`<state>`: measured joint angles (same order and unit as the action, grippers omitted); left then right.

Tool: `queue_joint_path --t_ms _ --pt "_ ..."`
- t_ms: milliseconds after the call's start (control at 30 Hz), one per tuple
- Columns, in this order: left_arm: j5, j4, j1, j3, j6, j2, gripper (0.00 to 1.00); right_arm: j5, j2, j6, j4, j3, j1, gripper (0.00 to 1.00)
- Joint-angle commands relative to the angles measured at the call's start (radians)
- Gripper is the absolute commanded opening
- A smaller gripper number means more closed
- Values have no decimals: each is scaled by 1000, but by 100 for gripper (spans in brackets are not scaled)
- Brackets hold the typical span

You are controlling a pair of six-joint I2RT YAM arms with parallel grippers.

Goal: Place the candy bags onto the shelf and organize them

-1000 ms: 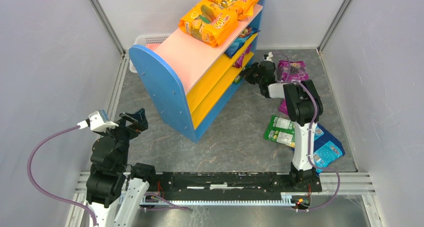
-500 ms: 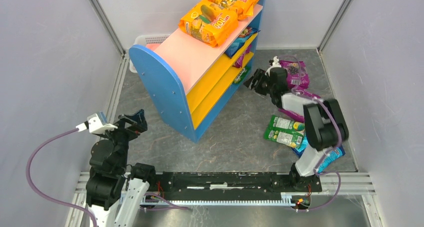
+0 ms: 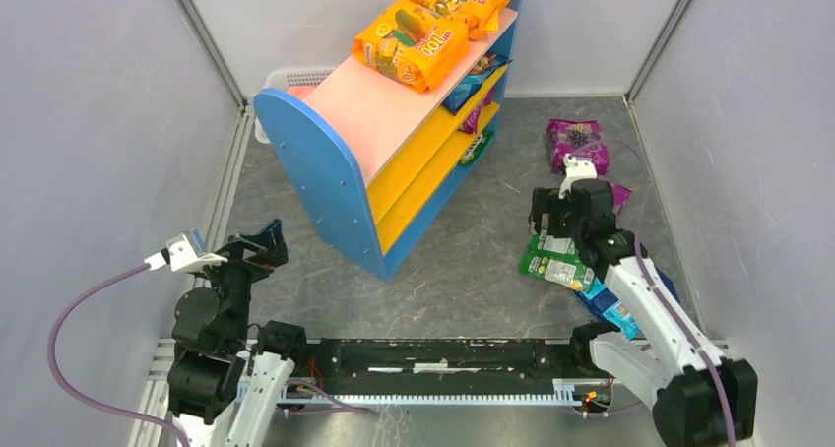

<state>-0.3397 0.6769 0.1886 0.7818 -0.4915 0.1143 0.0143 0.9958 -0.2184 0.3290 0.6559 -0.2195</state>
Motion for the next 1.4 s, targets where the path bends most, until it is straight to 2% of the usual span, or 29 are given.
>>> queue_joint_path --t_ms 0,100,167,300,400,500,700,833,1100,1233,1367 --pt "-15 -42 14 -1 41 -22 100 265 -84 29 190 22 14 96" --pt "-19 -42 24 -2 41 -27 100 379 -71 -19 249 31 60 98" --pt "-19 -41 31 -3 41 -29 100 383 -76 -34 244 13 125 98" --pt "-22 -41 48 -3 41 -22 100 265 -106 -37 184 -44 337 98" --pt "-24 -41 61 -1 42 -10 100 98 -97 -41 121 -83 466 98" --pt "-25 -42 73 -1 42 0 100 -49 -76 -54 47 -109 479 91" --pt "-28 -41 77 -1 44 8 100 -23 -73 -23 29 -115 478 73" --pt "-32 -43 77 -1 44 19 100 28 -92 -7 36 -112 479 75" --pt "-26 -42 83 -1 44 37 100 -12 -70 -45 -1 -191 478 76" --pt "-27 -42 79 -1 44 35 100 -87 -50 -58 -21 -213 477 75" --pt "-27 -42 74 0 42 37 100 -263 -42 -106 -105 -266 469 74"
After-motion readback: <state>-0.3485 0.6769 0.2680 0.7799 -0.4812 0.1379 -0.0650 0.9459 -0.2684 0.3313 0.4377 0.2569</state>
